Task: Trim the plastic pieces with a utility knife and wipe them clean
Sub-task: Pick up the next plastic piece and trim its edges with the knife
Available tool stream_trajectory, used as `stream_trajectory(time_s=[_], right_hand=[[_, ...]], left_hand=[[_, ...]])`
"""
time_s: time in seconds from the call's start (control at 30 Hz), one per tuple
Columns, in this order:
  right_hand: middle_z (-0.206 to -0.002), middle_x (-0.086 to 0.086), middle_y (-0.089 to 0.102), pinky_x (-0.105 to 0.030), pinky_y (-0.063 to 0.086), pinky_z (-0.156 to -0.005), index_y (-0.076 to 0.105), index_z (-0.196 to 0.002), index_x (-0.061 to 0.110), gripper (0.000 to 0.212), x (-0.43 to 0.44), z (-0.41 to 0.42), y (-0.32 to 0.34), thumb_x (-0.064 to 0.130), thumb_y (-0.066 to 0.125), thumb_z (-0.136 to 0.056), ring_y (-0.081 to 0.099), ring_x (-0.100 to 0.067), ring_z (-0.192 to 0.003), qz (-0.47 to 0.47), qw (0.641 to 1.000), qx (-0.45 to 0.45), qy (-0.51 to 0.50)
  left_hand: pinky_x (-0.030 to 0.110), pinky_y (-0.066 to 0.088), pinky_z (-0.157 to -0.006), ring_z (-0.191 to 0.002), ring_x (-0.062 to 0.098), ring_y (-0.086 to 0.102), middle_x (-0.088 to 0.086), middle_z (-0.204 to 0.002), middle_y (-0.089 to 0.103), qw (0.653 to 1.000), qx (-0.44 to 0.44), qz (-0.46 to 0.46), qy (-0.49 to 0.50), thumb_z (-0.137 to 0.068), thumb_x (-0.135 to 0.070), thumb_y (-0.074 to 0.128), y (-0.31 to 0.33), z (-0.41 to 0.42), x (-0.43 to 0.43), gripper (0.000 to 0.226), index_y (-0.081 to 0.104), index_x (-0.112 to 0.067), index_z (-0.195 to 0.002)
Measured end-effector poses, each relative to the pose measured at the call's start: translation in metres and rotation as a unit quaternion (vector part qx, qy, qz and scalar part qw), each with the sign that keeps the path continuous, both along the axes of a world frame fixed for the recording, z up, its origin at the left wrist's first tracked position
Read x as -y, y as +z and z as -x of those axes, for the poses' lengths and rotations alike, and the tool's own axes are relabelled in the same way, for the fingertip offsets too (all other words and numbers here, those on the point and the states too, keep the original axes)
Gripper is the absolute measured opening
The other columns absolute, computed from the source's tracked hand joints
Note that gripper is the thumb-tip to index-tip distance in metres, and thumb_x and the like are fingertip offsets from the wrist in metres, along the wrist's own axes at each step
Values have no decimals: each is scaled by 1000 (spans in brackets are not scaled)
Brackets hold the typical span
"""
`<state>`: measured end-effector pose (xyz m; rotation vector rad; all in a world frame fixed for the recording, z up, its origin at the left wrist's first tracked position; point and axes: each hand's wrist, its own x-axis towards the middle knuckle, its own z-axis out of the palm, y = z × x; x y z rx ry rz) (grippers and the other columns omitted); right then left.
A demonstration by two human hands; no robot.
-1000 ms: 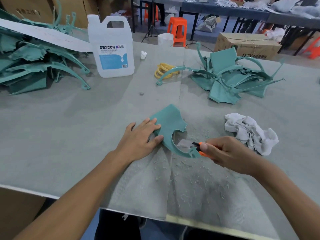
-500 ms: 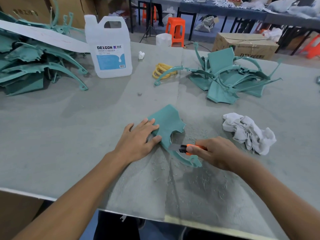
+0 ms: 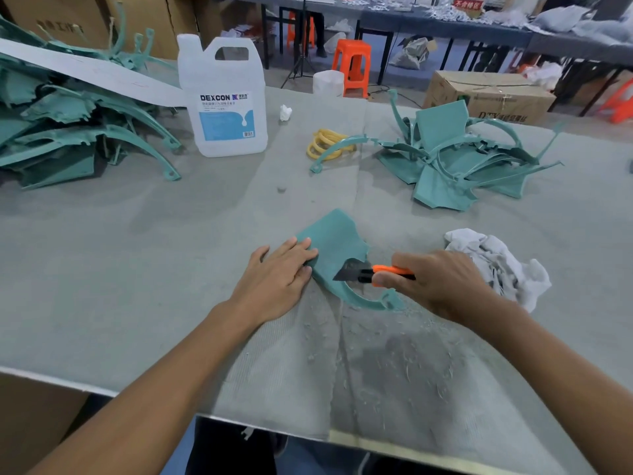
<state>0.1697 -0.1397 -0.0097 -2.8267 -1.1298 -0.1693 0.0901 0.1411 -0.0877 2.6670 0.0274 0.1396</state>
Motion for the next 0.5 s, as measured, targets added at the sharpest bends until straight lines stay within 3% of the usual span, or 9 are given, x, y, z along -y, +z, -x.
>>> stream_trajectory(time_s=[0.13, 0.3, 0.37, 0.5], right_hand=[[-41, 7, 37, -31, 32, -45, 43, -63, 27, 76, 15, 4, 26, 93, 11, -84, 40, -6, -40, 6, 998, 9, 62], [-47, 6, 45, -31, 32, -50, 51, -67, 24, 84, 24, 3, 42, 97, 9, -78, 50, -18, -53, 52, 993, -42, 98], [-55, 15, 52, -27, 25, -47, 49, -69, 24, 85, 23, 2, 45, 96, 7, -79, 49, -16, -52, 82, 989, -4, 121], [-46, 4, 42, -30, 35, -46, 45, -72, 23, 84, 13, -9, 46, 94, 1, -81, 40, -13, -42, 130, 978, 51, 156]], left_hand=[[40, 7, -120, -151, -1, 10, -22, -162, 24, 1000, 6, -6, 3, -107, -46, 29, 0, 0, 1, 42, 41, -40, -147], [41, 8, -120, -150, 0, 11, -20, -162, 25, 1000, 13, -7, 3, -106, -50, 29, -1, 0, 1, 44, 41, -39, -146], [42, 9, -120, -150, 0, 12, -19, -162, 26, 1000, 16, -13, 2, -105, -53, 29, -1, 0, 0, 45, 42, -39, -145], [42, 9, -120, -150, 1, 13, -18, -162, 27, 1000, 17, -15, 3, -103, -57, 30, -1, 0, 1, 48, 43, -39, -145]])
